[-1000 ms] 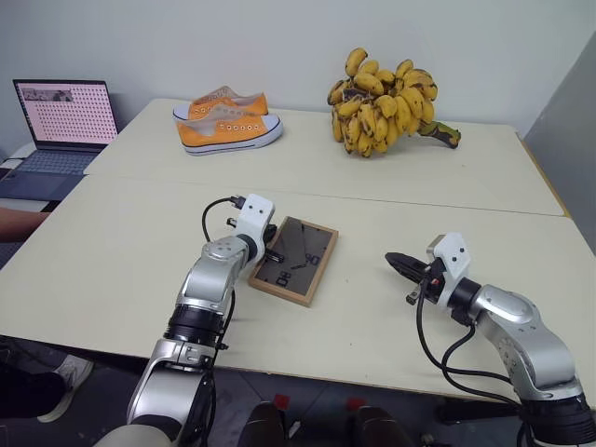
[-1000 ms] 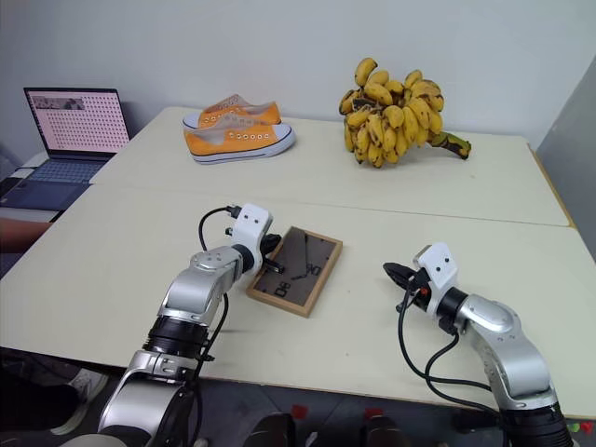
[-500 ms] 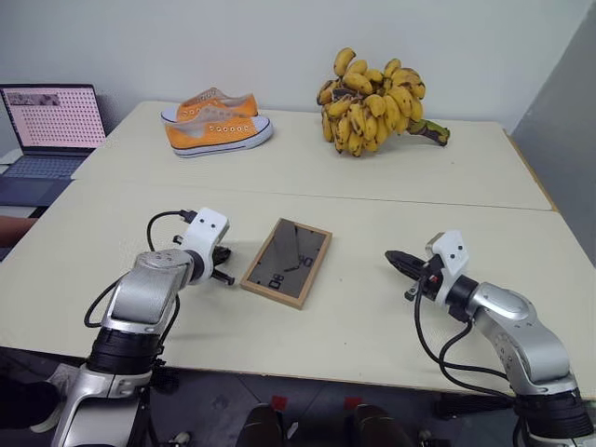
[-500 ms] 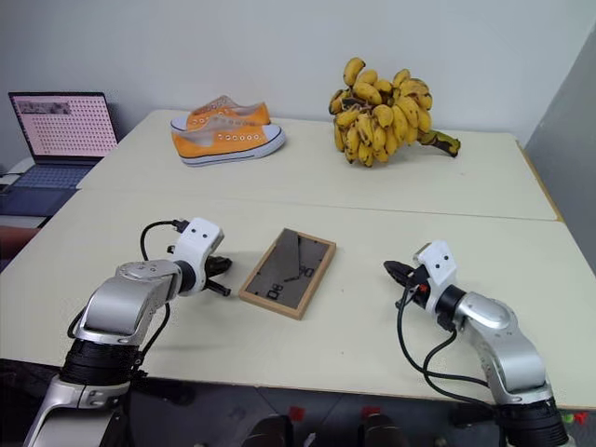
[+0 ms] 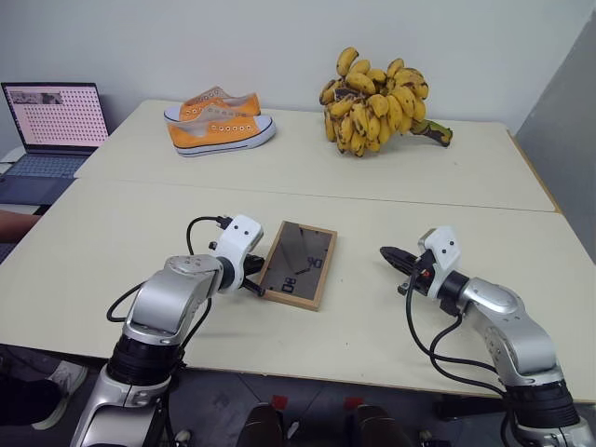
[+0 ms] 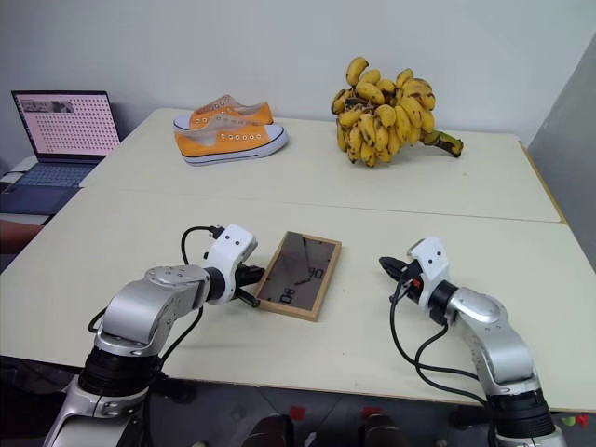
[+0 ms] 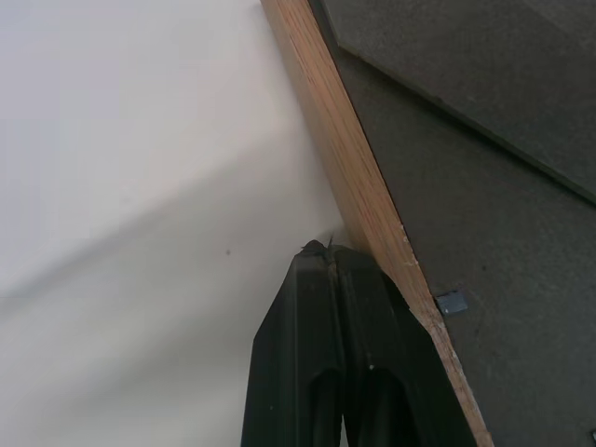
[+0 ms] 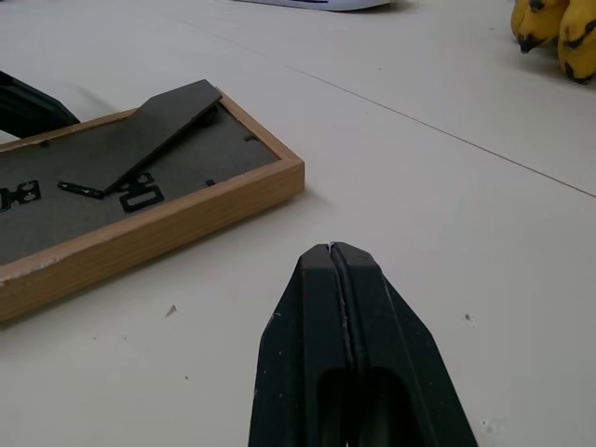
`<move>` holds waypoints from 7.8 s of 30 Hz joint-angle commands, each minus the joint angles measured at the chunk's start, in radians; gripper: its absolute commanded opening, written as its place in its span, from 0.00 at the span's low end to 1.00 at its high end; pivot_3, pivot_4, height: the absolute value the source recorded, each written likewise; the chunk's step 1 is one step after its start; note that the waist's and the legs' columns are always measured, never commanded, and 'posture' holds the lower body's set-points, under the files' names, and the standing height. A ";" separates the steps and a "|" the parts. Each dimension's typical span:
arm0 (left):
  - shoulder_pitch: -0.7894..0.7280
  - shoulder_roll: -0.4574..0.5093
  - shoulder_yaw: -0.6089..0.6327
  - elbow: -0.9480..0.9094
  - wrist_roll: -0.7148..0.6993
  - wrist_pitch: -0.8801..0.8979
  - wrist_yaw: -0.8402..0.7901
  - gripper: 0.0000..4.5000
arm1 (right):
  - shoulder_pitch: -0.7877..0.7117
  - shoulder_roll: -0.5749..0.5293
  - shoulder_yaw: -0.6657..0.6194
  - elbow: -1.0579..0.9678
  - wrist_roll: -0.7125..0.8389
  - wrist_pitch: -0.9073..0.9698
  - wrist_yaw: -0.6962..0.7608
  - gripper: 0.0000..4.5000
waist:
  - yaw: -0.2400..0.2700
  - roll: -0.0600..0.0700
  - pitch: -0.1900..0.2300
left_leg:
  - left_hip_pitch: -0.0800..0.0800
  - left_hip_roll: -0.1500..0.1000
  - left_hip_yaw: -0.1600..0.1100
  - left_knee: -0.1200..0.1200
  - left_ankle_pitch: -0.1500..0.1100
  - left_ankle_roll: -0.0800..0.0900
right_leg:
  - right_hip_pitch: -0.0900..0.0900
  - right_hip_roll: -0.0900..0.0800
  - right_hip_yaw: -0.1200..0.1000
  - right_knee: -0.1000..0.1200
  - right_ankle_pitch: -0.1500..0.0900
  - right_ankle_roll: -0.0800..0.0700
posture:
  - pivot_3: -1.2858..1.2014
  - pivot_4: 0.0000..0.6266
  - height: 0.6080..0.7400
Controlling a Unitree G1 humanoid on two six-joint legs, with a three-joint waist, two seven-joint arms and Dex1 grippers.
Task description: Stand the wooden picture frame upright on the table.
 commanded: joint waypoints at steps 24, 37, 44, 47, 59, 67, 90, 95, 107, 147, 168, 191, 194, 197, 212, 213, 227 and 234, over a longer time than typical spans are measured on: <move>0.014 0.157 0.042 0.020 -0.168 -0.165 -0.253 0.01 | 0.024 -0.057 0.048 -0.026 0.002 0.008 0.108 0.00 | 0.000 0.000 0.000 | 0.000 0.000 0.000 0.000 0.000 0.000 | 0.000 0.000 0.000 0.000 0.000 0.000 | 0.52 0.24 1.00; -0.004 0.162 0.098 0.269 -0.244 -0.226 -0.351 0.05 | 0.040 -0.033 0.103 -0.072 0.008 0.082 0.101 0.00 | -0.001 0.000 0.000 | 0.000 0.000 0.000 0.000 0.000 0.000 | -0.001 0.000 0.000 0.000 0.000 0.000 | 0.52 0.24 1.00; -0.008 0.142 0.119 0.213 -0.313 -0.151 -0.348 0.35 | 0.031 -0.039 0.093 -0.064 0.004 0.088 0.087 0.00 | -0.001 0.000 0.000 | -0.001 0.001 0.000 0.000 0.000 0.000 | -0.001 0.000 0.000 0.000 0.000 0.000 | 0.52 0.24 1.00; -0.034 0.151 0.130 0.235 -0.327 -0.139 -0.356 0.49 | 0.027 -0.041 0.091 -0.058 0.002 0.084 0.086 0.00 | -0.001 0.000 0.000 | -0.001 0.001 0.000 0.000 0.000 0.000 | -0.001 0.001 0.000 0.000 0.000 0.000 | 0.52 0.24 1.00; -0.186 0.161 0.090 0.518 -0.381 0.060 -0.439 0.76 | -0.019 -0.047 0.105 0.050 -0.074 -0.034 0.089 0.00 | -0.005 0.000 0.000 | -0.001 0.001 0.000 0.000 0.000 0.000 | -0.002 0.001 0.000 0.000 0.000 0.000 | 0.52 0.24 1.00; -0.268 0.109 0.012 0.681 -0.351 0.084 -0.469 0.76 | -0.070 0.000 0.150 0.202 -0.157 -0.160 0.078 0.00 | 0.000 0.000 0.000 | 0.000 0.000 0.000 0.000 0.000 0.000 | -0.001 0.001 -0.001 0.000 0.000 0.000 | 0.52 0.24 1.00; -0.293 0.061 -0.036 0.650 -0.399 0.152 -0.561 0.76 | -0.202 0.216 0.206 0.435 -0.252 -0.272 -0.013 0.00 | -0.008 0.000 0.000 | 0.000 0.001 0.000 0.000 0.000 0.000 | 0.000 0.001 -0.001 0.001 0.000 0.000 | 0.52 0.24 1.00; -0.301 0.045 -0.011 0.678 -0.392 0.150 -0.540 0.76 | -0.195 0.221 0.208 0.436 -0.263 -0.280 -0.019 0.00 | -0.007 0.000 0.000 | 0.000 0.001 0.000 0.000 0.000 0.000 | 0.000 0.001 -0.001 0.001 0.000 0.000 | 0.52 0.24 1.00; -0.171 0.121 0.150 0.424 -0.488 0.372 -0.431 0.76 | -0.150 0.069 0.136 0.417 -0.258 -0.295 0.022 0.00 | -0.016 0.000 0.000 | 0.001 0.001 0.000 -0.001 0.000 0.000 | -0.001 0.001 -0.001 0.002 0.000 0.000 | 0.52 0.24 1.00; 0.186 0.037 0.218 0.285 -1.788 0.054 0.998 0.76 | -0.059 0.078 0.183 0.298 -0.270 -0.222 0.021 0.00 | 0.000 -0.001 -0.001 | 0.012 0.000 0.000 -0.001 0.000 0.000 | 0.012 -0.001 0.000 -0.002 0.000 0.000 | 0.52 0.24 1.00; 0.139 0.038 0.215 0.294 -1.788 0.024 0.994 0.76 | 0.004 0.217 0.228 0.118 -0.236 -0.048 -0.055 0.00 | -0.001 -0.001 -0.001 | 0.011 0.001 0.000 -0.001 0.000 -0.001 | 0.011 0.000 0.000 -0.003 -0.002 0.002 | 0.52 0.24 1.00; 0.117 0.010 0.253 0.302 -1.788 0.007 0.990 0.28 | 0.010 0.224 0.235 0.094 -0.227 -0.025 -0.073 0.00 | 0.000 -0.001 -0.001 | 0.010 0.001 0.000 -0.002 -0.001 -0.001 | 0.010 0.000 0.000 -0.006 -0.003 0.003 | 0.52 0.24 1.00; 0.113 0.007 0.253 0.307 -1.788 0.006 0.992 0.28 | 0.004 0.217 0.228 0.104 -0.228 -0.031 -0.075 0.00 | 0.001 -0.001 -0.001 | 0.010 0.001 0.000 -0.002 -0.001 -0.001 | 0.010 0.000 0.000 -0.006 -0.003 0.003 | 0.52 0.24 1.00; 0.102 0.039 0.248 0.307 -1.788 0.007 0.975 0.28 | -0.008 0.198 0.208 0.126 -0.233 -0.050 -0.077 0.00 | 0.001 -0.001 -0.001 | 0.009 0.001 0.000 -0.002 -0.001 -0.001 | 0.010 0.000 0.000 -0.007 -0.003 0.003 | 0.52 0.24 1.00; -0.102 0.243 0.185 0.249 -0.885 -0.455 0.201 0.28 | -0.148 0.037 -0.039 0.087 -0.094 0.026 -0.050 0.00 | 0.002 0.000 0.002 | -0.004 0.001 0.002 -0.006 -0.001 -0.001 | -0.002 0.000 0.000 -0.016 0.000 0.000 | 0.52 0.24 1.00; -0.099 0.240 0.166 0.232 -0.827 -0.492 0.165 0.28 | -0.174 0.036 -0.057 0.060 -0.069 0.057 -0.053 0.00 | 0.002 0.000 0.002 | -0.007 0.001 0.002 -0.006 0.000 -0.001 | -0.004 0.000 0.000 -0.016 0.000 0.000 | 0.52 0.24 1.00; -0.165 0.118 0.074 0.128 -0.612 -0.519 -0.073 0.28 | -0.521 0.184 -0.069 -0.136 0.187 0.362 -0.171 0.45 | 0.000 0.001 0.003 | -0.008 0.002 0.002 -0.009 -0.001 -0.001 | -0.006 0.000 -0.001 -0.015 0.000 -0.001 | 0.52 0.24 1.00; -0.219 0.077 0.110 0.087 -0.646 -0.449 -0.098 0.28 | -0.521 0.190 -0.028 -0.062 0.161 0.297 -0.149 0.45 | 0.001 0.001 0.003 | -0.008 0.002 0.001 -0.007 -0.001 -0.001 | -0.006 0.000 -0.001 -0.013 0.000 -0.001 | 0.52 0.24 1.00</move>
